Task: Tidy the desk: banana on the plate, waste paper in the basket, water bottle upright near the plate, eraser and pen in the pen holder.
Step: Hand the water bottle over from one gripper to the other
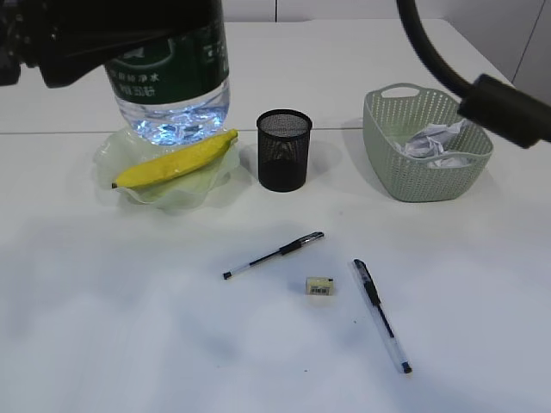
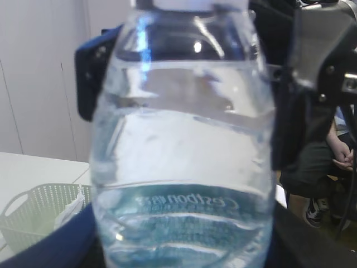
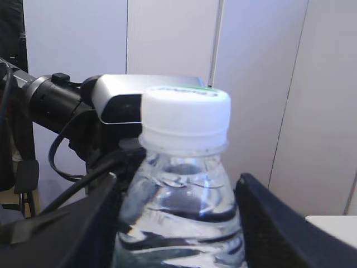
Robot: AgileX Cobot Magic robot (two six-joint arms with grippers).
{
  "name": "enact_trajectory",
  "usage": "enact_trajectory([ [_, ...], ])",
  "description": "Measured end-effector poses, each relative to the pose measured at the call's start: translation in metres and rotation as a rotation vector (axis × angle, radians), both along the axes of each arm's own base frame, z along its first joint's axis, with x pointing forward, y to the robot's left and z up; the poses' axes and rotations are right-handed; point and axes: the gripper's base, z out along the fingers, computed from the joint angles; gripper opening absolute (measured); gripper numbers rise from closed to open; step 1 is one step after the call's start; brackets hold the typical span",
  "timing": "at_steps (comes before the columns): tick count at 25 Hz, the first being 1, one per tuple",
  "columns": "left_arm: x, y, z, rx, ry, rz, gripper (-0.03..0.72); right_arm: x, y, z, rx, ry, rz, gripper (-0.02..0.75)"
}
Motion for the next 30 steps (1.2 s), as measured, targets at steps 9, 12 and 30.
enact_trajectory([
  [9,0.002,0.0,-0.003,0.031,-0.002,0.016,0.405,0.0,-0.001,0.005,0.038,0.014,-0.009,0.519],
  [12,0.002,0.0,-0.003,0.032,-0.002,0.017,0.404,0.0,-0.001,0.006,0.04,0.015,-0.009,0.533],
  [30,0.002,0.0,-0.005,0.047,-0.006,0.017,0.403,-0.016,-0.01,0.015,-0.058,0.038,-0.038,0.537],
])
